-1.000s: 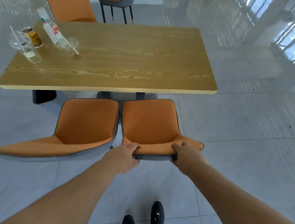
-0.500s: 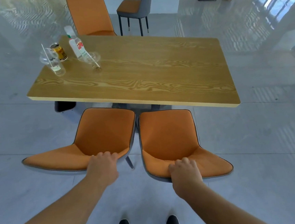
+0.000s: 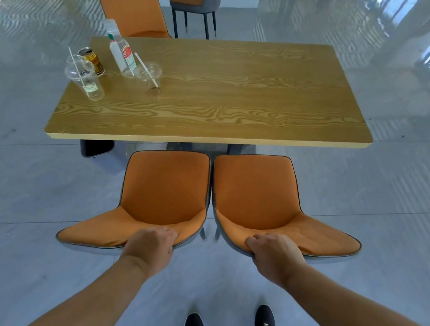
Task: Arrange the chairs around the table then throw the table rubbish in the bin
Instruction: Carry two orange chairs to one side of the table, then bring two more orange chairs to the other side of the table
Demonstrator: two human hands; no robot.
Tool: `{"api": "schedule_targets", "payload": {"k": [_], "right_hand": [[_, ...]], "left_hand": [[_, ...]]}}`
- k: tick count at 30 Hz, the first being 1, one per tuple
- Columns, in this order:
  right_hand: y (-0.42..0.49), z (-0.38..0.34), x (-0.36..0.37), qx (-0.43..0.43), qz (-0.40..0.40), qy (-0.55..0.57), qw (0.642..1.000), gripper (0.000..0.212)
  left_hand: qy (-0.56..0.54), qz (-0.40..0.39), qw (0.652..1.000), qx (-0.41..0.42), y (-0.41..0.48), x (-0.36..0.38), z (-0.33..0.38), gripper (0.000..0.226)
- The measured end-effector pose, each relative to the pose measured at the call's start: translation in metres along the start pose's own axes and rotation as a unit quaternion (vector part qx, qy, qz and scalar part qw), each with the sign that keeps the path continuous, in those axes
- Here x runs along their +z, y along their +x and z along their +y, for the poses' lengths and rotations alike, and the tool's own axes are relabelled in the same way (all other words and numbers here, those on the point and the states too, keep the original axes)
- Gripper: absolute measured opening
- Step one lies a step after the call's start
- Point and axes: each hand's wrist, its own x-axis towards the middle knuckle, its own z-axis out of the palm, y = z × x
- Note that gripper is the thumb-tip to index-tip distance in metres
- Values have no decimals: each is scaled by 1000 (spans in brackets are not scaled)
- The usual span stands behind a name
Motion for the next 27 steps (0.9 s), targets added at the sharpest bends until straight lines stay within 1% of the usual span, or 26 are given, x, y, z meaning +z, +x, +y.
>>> {"api": "schedule_targets", "payload": {"k": [3, 4, 6, 7, 8, 9, 10, 11, 12, 14, 17, 20, 22, 24, 27], "right_hand": [[3, -12, 0, 0, -1, 4, 1000, 13], [2, -14, 1, 1, -2, 3, 1000, 14], [2, -15, 1, 2, -19, 4, 1000, 15], [2, -16, -2, 4, -42, 6, 999, 18], [3, -17, -10, 17, -73, 14, 997, 28], [3, -18, -21, 41, -106, 35, 993, 42], [2, -16, -35, 73, -122, 69, 987, 57], [0, -11, -53, 106, -104, 109, 983, 68], [-4, -2, -74, 137, -57, 147, 978, 72], [-17, 28, -125, 177, 71, 185, 964, 66], [-54, 90, -214, 197, 218, 155, 943, 59], [-117, 155, -300, 215, 344, 101, 908, 65], [-167, 197, -347, 227, 402, 65, 885, 72], [-219, 239, -383, 241, 438, 23, 866, 77], [-298, 303, -421, 259, 479, -37, 838, 81]], "left_hand": [[-10, -4, 1000, 7, -1, -1, -1, 22], [-7, -17, 1000, 3, -1, -3, 0, 20], [14, -77, 997, -24, 2, -9, 3, 15], [22, -116, 992, -47, 5, -14, 6, 20], [14, -153, 986, -65, 10, -23, 10, 29], [-14, -192, 978, -81, 18, -35, 15, 40], [-52, -217, 970, -94, 28, -51, 21, 53], [-80, -215, 968, -100, 39, -70, 29, 66], [-89, -184, 974, -97, 52, -92, 38, 75], [-90, -98, 988, -83, 84, -143, 65, 82], [-94, -7, 995, -31, 140, -231, 129, 83], [-59, 95, 993, 39, 188, -320, 217, 86], [-57, 159, 983, 76, 212, -375, 282, 89], [-64, 209, 969, 114, 230, -421, 350, 90], [-88, 252, 950, 161, 252, -473, 451, 96]]}}
